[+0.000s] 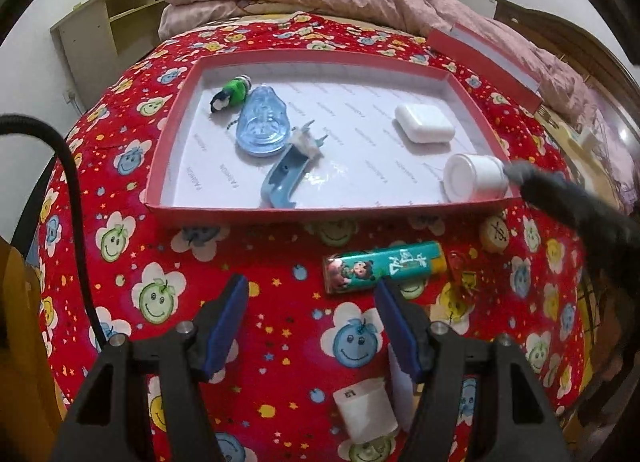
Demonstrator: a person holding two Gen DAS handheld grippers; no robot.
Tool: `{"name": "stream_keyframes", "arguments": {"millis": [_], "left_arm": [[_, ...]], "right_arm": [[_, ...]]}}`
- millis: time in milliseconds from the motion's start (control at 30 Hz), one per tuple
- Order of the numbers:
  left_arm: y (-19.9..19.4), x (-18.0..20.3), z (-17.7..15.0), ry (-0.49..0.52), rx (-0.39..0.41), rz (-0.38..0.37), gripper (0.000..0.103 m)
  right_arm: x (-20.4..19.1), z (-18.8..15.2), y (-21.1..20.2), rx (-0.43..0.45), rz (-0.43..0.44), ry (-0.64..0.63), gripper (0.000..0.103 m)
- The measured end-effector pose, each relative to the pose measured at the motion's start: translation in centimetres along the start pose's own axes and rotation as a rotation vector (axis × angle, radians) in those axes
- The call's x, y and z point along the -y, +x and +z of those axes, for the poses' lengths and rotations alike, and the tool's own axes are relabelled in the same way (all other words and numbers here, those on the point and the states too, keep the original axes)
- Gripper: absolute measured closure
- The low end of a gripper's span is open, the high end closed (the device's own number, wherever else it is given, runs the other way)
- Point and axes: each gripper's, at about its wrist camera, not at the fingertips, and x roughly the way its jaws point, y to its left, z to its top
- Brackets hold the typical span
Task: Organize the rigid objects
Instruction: 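Open right tool to set grey plate in tray while left tool moves to lighter, then close left tool on teal lighter while right tool approaches wooden chess piece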
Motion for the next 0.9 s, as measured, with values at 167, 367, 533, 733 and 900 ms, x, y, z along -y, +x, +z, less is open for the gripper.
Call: {"name": "stream_keyframes", "arguments": {"millis": [167,367,533,733,900], "left_arm": [[0.1,-0.5,-0.2,-0.014,-0.002,-0.003,0.034],[0.2,-0.6,-0.1,-0.019,-0.003,-0.009,0.034],[0.5,-0.5,0.1,-0.030,-0.015,-0.026,0.034],[0.4,0.6,0.1,-0.035,0.000,-0.051,0.024],[0.6,2.1,0.3,-0.023,0.006,-0.077,0.021]], "right_arm": [[-0.4,2.6,2.8,-0.003,-0.004,-0.015,0.031],[0.4,4.0,5.2,-0.021,-0.010,0.023,0.027],[0.9,4.2,5.3,-0.023,-0.001,0.042,0.016],[1.0,3.2,2.8,-0.017,-0.021,0.006,0.016],[1.9,0.6,0.3,-0.030,-0.036,0.002,0.016]]}}
